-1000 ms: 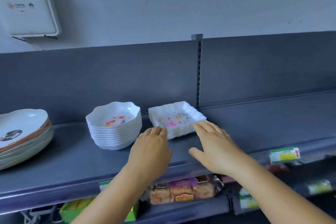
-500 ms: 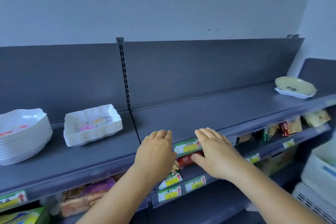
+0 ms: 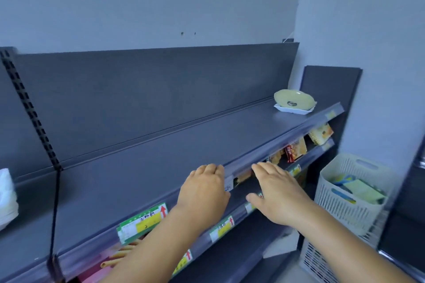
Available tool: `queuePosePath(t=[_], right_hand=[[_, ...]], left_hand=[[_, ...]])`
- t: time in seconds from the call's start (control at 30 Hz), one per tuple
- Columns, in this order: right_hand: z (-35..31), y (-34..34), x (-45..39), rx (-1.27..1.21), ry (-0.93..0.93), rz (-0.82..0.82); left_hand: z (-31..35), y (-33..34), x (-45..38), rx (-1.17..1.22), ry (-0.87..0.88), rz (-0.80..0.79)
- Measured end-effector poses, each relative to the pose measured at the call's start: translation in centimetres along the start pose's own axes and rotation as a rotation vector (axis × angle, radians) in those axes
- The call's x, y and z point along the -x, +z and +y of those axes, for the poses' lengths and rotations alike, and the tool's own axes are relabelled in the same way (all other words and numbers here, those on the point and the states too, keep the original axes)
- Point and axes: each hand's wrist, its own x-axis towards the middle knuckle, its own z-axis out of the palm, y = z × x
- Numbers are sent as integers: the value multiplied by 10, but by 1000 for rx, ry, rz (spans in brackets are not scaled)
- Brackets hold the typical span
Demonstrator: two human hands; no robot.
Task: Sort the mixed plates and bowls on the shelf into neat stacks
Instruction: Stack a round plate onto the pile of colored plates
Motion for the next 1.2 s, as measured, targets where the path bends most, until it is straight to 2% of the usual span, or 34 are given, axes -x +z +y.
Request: queuePosePath(t=[0.67,0.87,1.2], right_hand=[[181,-30,-172,31,267,87],[241,-39,-220,41,247,87],[354,-44,-319,-57,287,71]], left_hand=[[57,40,-282,68,206,-17],[84,56,-355,60,172,-21],[127,81,-485,95,6,-46]])
